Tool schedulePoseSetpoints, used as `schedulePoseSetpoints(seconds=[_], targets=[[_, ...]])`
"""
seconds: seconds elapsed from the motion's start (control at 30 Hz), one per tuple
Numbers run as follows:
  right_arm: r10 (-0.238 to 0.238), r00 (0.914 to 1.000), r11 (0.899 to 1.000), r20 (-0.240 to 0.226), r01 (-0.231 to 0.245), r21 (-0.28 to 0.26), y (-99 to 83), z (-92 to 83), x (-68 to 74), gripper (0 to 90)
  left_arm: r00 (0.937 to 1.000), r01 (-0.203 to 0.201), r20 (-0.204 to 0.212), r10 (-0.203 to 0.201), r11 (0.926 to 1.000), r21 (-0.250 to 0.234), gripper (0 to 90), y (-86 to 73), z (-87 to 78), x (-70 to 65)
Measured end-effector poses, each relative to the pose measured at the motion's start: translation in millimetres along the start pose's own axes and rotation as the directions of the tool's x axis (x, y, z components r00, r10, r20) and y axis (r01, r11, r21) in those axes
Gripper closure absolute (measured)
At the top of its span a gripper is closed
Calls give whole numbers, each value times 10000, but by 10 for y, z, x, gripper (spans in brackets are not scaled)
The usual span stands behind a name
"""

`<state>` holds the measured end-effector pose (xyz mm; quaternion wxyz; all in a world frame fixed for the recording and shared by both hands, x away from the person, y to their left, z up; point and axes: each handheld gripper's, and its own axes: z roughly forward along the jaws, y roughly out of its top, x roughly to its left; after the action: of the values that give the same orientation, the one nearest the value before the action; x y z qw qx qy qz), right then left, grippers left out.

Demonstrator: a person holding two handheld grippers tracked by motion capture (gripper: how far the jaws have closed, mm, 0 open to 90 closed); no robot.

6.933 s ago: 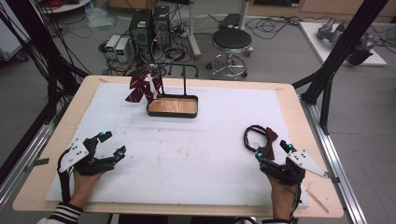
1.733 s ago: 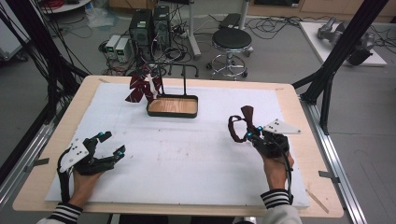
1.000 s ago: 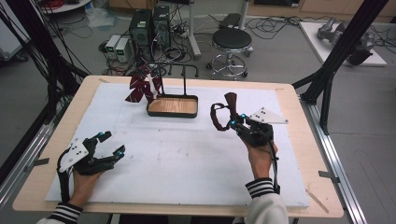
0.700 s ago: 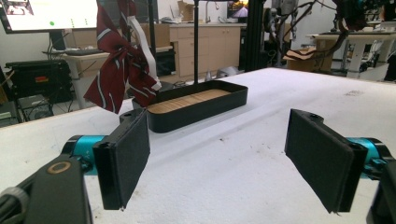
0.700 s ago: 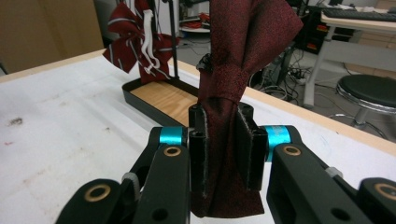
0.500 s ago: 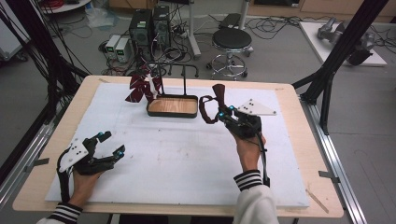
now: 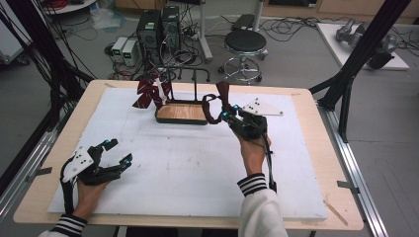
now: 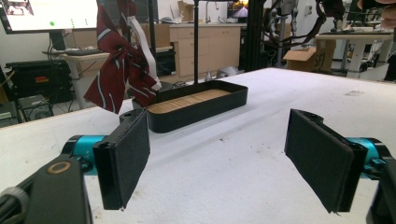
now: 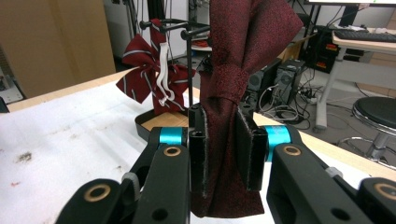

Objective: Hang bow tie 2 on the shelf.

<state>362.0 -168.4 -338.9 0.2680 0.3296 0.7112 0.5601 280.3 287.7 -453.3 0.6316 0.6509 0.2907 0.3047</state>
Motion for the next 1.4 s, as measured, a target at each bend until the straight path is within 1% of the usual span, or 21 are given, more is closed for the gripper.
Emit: schedulePoseSetpoints(seconds=[0.13, 0.33, 0.5, 0.63, 0.73, 0.8, 1.0, 1.1, 1.23, 1.27, 1.4], targets=[[60, 10000, 10000, -21, -60, -53, 16, 55, 16, 772, 10000, 1, 3, -1, 10000, 1, 225, 0, 0, 0], [66, 9999, 9999, -76, -67, -148, 90, 141, 29, 772, 10000, -3, 3, 3, 10000, 2, 225, 0, 0, 0], [-7, 10000, 9995, -11, 7, -313, 159, 209, 41, 772, 10000, 0, 1, 0, 10000, 0, 225, 0, 0, 0], [81, 9999, 9992, -60, -84, -383, 194, 252, 41, 771, 10000, -28, 1, 28, 10000, 4, 225, 0, -1, 1], [24, 10000, 9993, -29, -25, -382, 222, 284, 49, 772, 10000, -9, -4, 9, 10000, -1, 226, 0, 0, 2], [66, 10000, 9991, -16, -66, -423, 243, 305, 46, 772, 10000, -9, -2, 9, 10000, -3, 226, 0, 0, 2], [93, 9999, 9984, 144, -85, -555, 293, 367, 3, 771, 10000, -12, -4, 12, 10000, 3, 226, 0, -1, 2], [230, 9996, 9981, 185, -219, -584, 331, 384, -36, 772, 10000, -31, 2, 31, 10000, -1, 226, 0, -2, 2], [216, 9990, 9977, 399, -190, -643, 364, 413, -82, 772, 10000, -27, 10, 27, 10000, -1, 226, 0, -5, 5], [299, 9987, 9980, 422, -275, -569, 365, 422, -97, 771, 10000, -39, 14, 39, 10000, 0, 226, 0, -5, 5], [448, 9980, 9974, 444, -422, -580, 390, 476, -153, 771, 10000, 19, 0, -19, 10000, -11, 226, -2, -4, 4]])
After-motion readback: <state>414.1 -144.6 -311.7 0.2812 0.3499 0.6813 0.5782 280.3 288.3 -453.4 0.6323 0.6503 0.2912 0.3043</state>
